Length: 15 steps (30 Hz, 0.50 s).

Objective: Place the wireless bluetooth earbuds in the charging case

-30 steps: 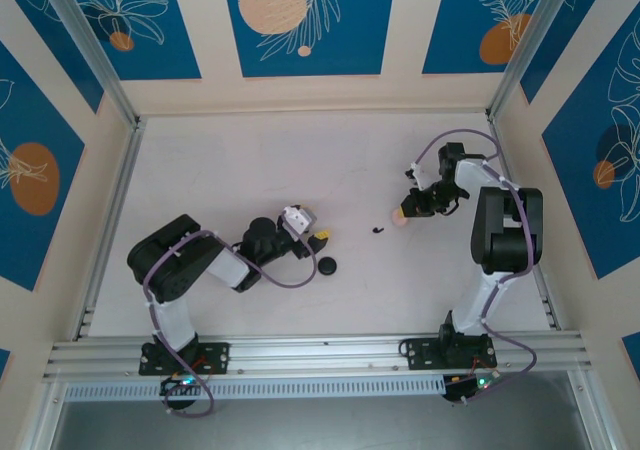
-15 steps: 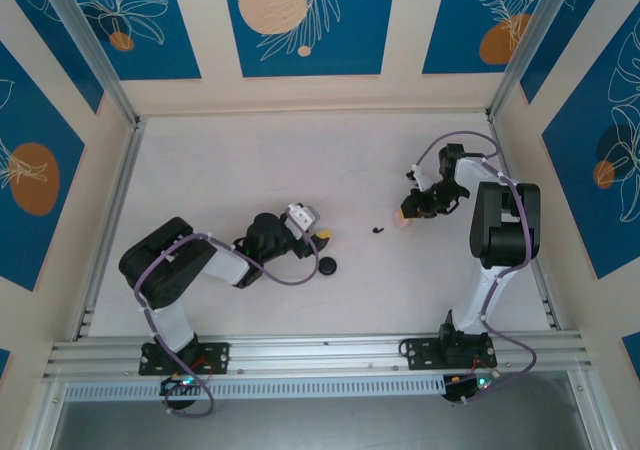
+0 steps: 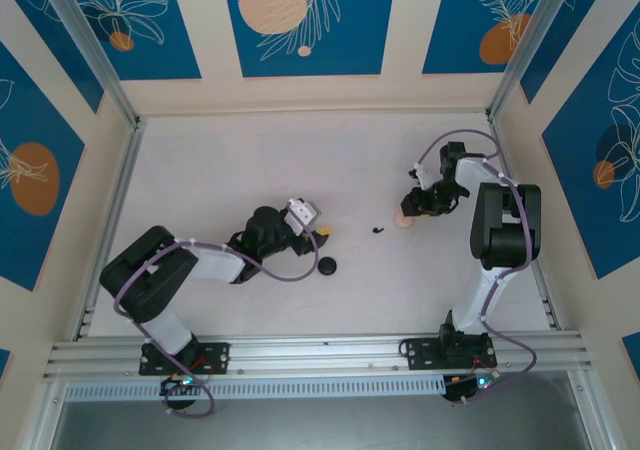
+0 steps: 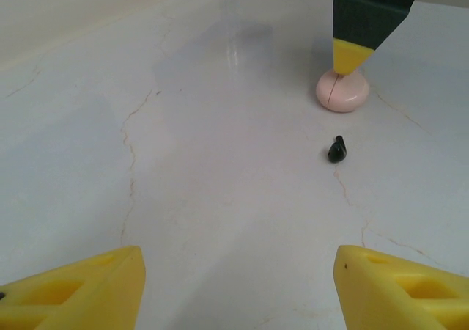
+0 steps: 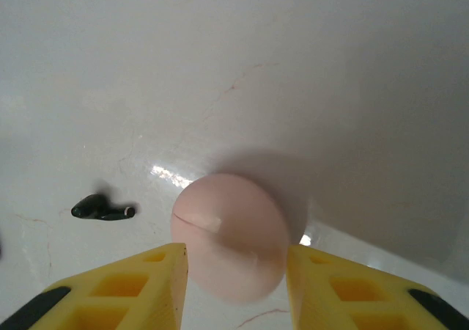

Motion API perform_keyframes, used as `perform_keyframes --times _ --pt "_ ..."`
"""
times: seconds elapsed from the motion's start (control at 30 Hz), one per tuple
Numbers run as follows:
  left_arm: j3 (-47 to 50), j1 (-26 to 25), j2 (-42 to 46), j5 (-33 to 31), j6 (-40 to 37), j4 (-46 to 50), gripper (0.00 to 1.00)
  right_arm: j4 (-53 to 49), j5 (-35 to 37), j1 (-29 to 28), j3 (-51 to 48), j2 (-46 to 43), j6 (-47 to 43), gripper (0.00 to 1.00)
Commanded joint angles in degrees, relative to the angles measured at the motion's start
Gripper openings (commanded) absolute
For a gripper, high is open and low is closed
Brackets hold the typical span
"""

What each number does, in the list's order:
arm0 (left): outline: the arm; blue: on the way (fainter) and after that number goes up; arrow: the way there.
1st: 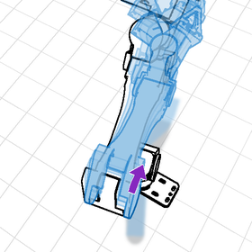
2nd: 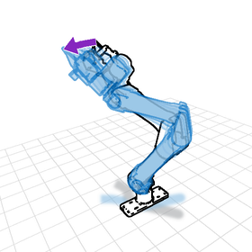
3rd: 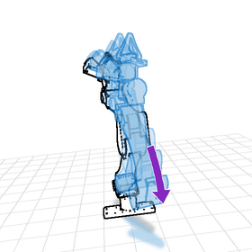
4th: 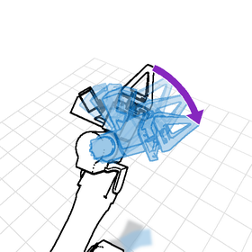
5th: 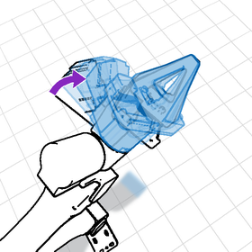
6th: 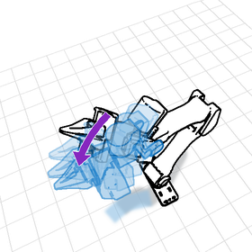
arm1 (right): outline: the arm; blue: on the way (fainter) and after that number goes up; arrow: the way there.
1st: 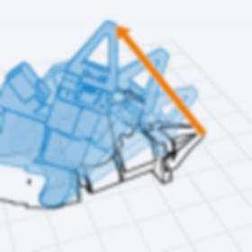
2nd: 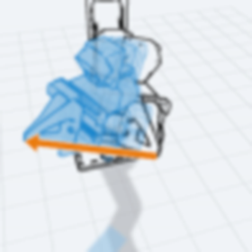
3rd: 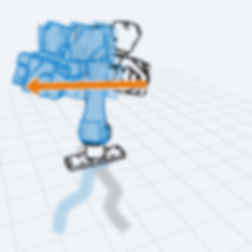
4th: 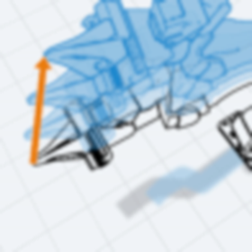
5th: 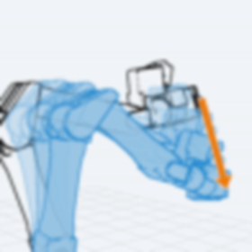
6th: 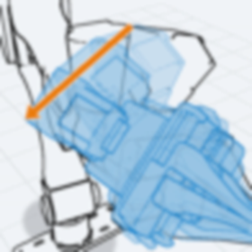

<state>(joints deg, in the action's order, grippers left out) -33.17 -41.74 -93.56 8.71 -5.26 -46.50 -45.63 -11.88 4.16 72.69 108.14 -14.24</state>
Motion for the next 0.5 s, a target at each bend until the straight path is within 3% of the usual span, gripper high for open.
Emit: perform_keyframes --times 0.0,0.27,0.47 --pt "-3.69 -1.35 3.86 0.17 1.76 11.33 0.66 1.67 0.61 0.39 -1.22 -4.05 1.61 0.41" --pt "-14.71 -3.04 9.3 0.25 8.97 40.16 0.61 8.3 1.64 0.23 -7.06 -14.02 4.87 0.44" --pt "-28.94 -5.81 6.7 -2.04 16.41 67.0 0.59 28.49 -8.68 -0.51 -22.53 -31.32 13.28 0.45"
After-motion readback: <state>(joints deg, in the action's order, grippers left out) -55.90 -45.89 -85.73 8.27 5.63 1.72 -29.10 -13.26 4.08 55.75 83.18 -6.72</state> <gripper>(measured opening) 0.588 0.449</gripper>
